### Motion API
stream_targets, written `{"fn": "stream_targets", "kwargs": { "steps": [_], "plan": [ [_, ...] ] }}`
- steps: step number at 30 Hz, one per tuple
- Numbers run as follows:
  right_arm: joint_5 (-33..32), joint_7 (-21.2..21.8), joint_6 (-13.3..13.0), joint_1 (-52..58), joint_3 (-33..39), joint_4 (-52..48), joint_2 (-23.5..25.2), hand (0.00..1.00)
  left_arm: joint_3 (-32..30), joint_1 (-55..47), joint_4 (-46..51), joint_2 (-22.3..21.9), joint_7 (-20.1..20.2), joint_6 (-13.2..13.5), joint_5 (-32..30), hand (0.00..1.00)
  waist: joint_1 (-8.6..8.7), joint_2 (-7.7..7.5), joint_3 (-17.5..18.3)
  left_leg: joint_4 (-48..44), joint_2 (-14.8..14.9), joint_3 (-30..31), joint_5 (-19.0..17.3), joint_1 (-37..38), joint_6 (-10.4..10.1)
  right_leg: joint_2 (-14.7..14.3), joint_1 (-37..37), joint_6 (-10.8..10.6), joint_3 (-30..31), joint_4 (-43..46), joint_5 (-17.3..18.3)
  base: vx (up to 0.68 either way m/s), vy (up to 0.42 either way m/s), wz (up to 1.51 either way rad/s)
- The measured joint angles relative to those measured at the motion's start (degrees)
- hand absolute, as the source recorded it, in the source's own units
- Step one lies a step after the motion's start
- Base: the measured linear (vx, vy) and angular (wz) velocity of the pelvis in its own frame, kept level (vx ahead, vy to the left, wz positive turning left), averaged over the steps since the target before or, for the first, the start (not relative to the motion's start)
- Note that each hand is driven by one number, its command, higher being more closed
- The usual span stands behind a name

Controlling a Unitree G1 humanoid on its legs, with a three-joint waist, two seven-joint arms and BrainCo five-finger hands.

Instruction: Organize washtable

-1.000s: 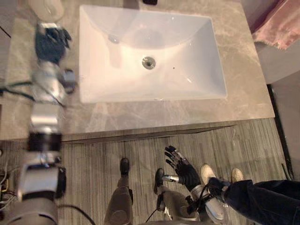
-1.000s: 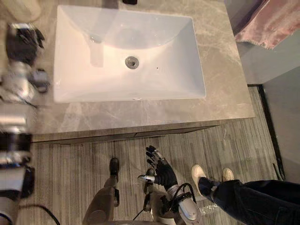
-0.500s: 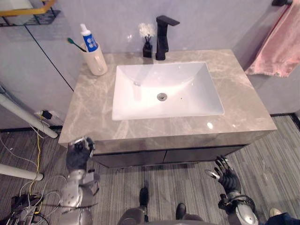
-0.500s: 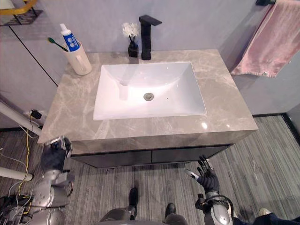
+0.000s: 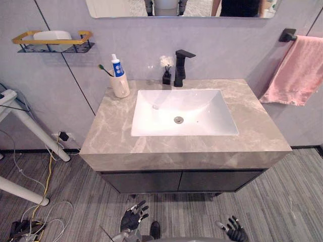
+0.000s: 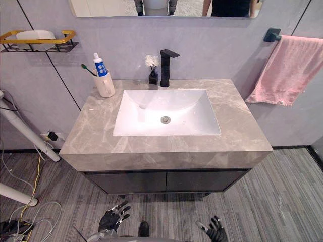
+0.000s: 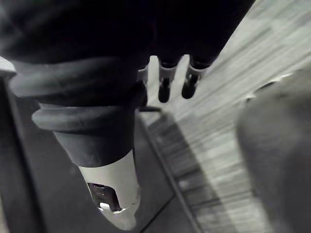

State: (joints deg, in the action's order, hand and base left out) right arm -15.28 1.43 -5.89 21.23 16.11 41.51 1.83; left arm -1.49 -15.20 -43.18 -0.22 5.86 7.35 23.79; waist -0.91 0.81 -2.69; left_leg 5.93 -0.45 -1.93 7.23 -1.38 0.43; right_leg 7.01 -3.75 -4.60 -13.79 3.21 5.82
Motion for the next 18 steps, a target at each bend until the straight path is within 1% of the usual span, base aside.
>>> {"fn": "stream_targets", "kwargs": {
  "steps": [1, 2, 3, 5, 6, 7, 8, 9, 10, 11, 12, 13, 14, 15, 16, 17, 18],
  "plan": [
    [0.2, -0.7, -0.3, -1.6, 1.4, 2.7, -0.6, 0.00, -2.1, 2.4, -6.7, 0.7, -1.0, -0.1, -1.2, 0.00, 0.43, 0.25, 0.0, 0.0, 0.2, -0.8, -0.2, 0.6, 0.0, 0.0, 0.0, 0.0, 1.0, 0.1, 0.0, 0.02, -0.013, -0.58],
    [0.9, -1.6, -0.1, -2.5, 1.5, 5.6, -1.1, 0.00, -3.4, 4.2, -12.3, 1.9, -2.5, -0.5, -3.2, 0.00, 0.34, -0.17, 0.0, 0.0, 0.4, -2.1, -0.5, 1.1, -0.1, -0.1, 0.2, 0.0, 2.2, 0.2, 0.0, 0.03, -0.014, -0.48],
    [1.9, -1.9, -0.1, -2.6, 1.7, 6.9, -1.3, 0.00, -4.4, 4.8, -13.8, 2.3, -3.1, -0.8, -3.8, 0.00, 0.42, -0.55, -0.1, 0.0, 0.5, -2.7, -0.6, 1.1, -0.1, -0.2, 0.4, 0.0, 3.0, 0.3, 0.0, 0.03, -0.010, -0.48],
    [4.6, -2.6, 0.6, -4.0, 1.8, 10.0, -1.7, 0.00, -6.2, 6.7, -16.0, 3.1, -4.9, -0.9, -7.6, 0.00, 0.08, -2.07, -0.7, 0.0, 1.1, -6.0, -0.9, 0.8, -0.5, -0.5, 3.1, -0.1, 6.6, 1.9, -0.1, 0.02, -0.003, -0.66],
    [4.8, -2.5, 0.8, -4.7, 1.7, 10.6, -1.7, 0.00, -6.6, 7.0, -16.1, 3.2, -4.9, -1.1, -8.6, 0.00, 0.09, -2.40, -0.8, 0.0, 1.4, -7.1, -1.1, 0.7, -0.5, -0.8, 3.8, -0.2, 7.9, 1.9, -0.2, 0.01, 0.003, -1.11],
    [5.0, -2.5, 1.3, -6.3, 1.6, 11.7, -1.7, 0.00, -7.5, 8.0, -16.4, 3.3, -5.0, -1.6, -10.9, 0.00, 0.03, -2.89, -1.4, 0.0, 1.8, -10.3, -1.6, 0.6, -0.5, -1.1, 5.5, 0.1, 10.2, 1.9, -0.8, 0.01, 0.007, -1.36],
    [5.0, -2.5, 1.6, -7.0, 1.3, 11.7, -1.6, 0.00, -7.7, 9.5, -17.7, 3.5, -5.3, -2.0, -13.5, 0.00, 0.19, -3.72, -1.5, -0.4, 2.3, -13.9, -1.9, 0.4, -0.3, -0.8, 7.2, 0.3, 9.8, 1.8, -0.9, 0.01, 0.020, -1.48],
    [4.7, -2.5, 1.7, -7.3, 1.3, 11.7, -1.5, 0.00, -7.6, 10.1, -18.3, 3.8, -5.4, -2.3, -14.7, 0.00, 0.24, -4.08, -1.5, -0.5, 2.2, -16.1, -2.0, 0.2, -0.1, -0.2, 8.2, 0.8, 8.8, 1.6, -1.0, 0.02, 0.088, -1.58],
    [4.0, -2.4, 1.8, -7.5, 1.2, 12.1, -1.4, 0.00, -7.6, 11.2, -19.6, 3.9, -6.0, -2.7, -16.7, 0.00, 0.29, -2.83, -1.5, -0.5, 3.5, -20.6, -2.3, -1.0, 1.0, 1.3, 9.5, 2.6, 3.6, 2.0, -0.4, -0.01, 0.077, -1.34],
    [3.3, -2.4, 1.8, -7.9, 1.5, 12.4, -1.8, 0.00, -7.5, 11.7, -19.9, 3.9, -6.2, -3.0, -17.4, 0.00, 0.51, -2.70, -1.6, -0.5, 4.3, -22.5, -2.3, -1.2, 1.1, 2.6, 11.4, 3.6, -0.4, 5.8, 0.2, -0.03, 0.088, -1.61],
    [2.5, -2.7, 1.8, -9.0, 1.3, 13.6, -2.3, 0.00, -7.4, 11.9, -19.6, 4.2, -6.2, -3.7, -18.4, 0.00, 1.40, -2.73, -1.8, -1.0, 5.2, -25.8, -2.7, -1.0, 1.2, 6.4, 15.1, 5.3, -8.2, 18.8, 2.5, 0.03, 0.026, -1.38],
    [2.2, -3.0, 1.9, -9.3, 1.4, 15.2, -2.3, 0.00, -6.8, 11.8, -19.5, 4.9, -6.4, -4.3, -18.5, 0.00, 2.54, -3.52, -1.9, -3.4, 5.7, -29.1, -3.9, -0.7, 1.5, 10.1, 14.8, 6.5, -13.0, 27.5, 3.4, 0.09, 0.024, -1.61],
    [2.3, -3.3, 1.7, -9.6, 1.1, 16.4, -1.9, 0.00, -6.4, 11.9, -18.6, 5.6, -6.5, -4.3, -18.4, 0.00, 2.55, -4.99, -1.8, -7.1, 5.3, -32.5, -6.4, -0.4, 0.9, 12.3, 14.5, 7.2, -14.5, 29.4, 0.2, 0.08, -0.026, -2.06],
    [2.6, -3.5, 1.9, -10.4, -0.5, 16.8, -2.8, 0.00, -5.9, 12.6, -18.5, 5.5, -6.9, -4.4, -18.0, 0.00, 1.48, -5.96, -2.8, -11.6, 6.4, -35.5, -10.4, -1.0, 0.6, 10.8, 14.2, 8.6, -14.9, 26.3, -0.8, -0.05, -0.045, -2.10],
    [3.2, -3.6, 1.9, -11.0, -1.1, 16.8, -3.7, 0.00, -5.3, 12.9, -18.6, 4.9, -7.0, -4.3, -17.7, 0.00, 0.93, -4.40, -2.8, -10.3, 5.7, -35.0, -11.4, -1.1, 0.8, 9.3, 13.3, 9.1, -13.7, 21.3, -1.8, -0.22, 0.001, -2.44],
    [4.5, -3.7, 1.9, -12.3, -0.7, 16.6, -6.4, 0.00, -4.8, 13.8, -18.8, 2.1, -7.1, -4.0, -17.1, 0.00, 0.42, 0.51, -2.8, -5.2, 5.8, -36.9, -7.1, -1.3, 4.0, 6.8, 11.1, 8.4, -15.4, 19.2, 0.5, -0.24, 0.042, -1.82],
    [5.1, -3.7, 2.4, -13.2, -0.9, 18.1, -7.0, 0.00, -4.7, 14.0, -18.6, 1.8, -7.1, -3.5, -16.9, 0.00, 0.54, -0.34, -3.1, -5.1, 4.7, -39.6, -6.9, 0.0, 3.1, 9.4, 11.1, 7.1, -17.3, 24.1, 2.8, -0.13, 0.055, -1.98]
  ]
}}
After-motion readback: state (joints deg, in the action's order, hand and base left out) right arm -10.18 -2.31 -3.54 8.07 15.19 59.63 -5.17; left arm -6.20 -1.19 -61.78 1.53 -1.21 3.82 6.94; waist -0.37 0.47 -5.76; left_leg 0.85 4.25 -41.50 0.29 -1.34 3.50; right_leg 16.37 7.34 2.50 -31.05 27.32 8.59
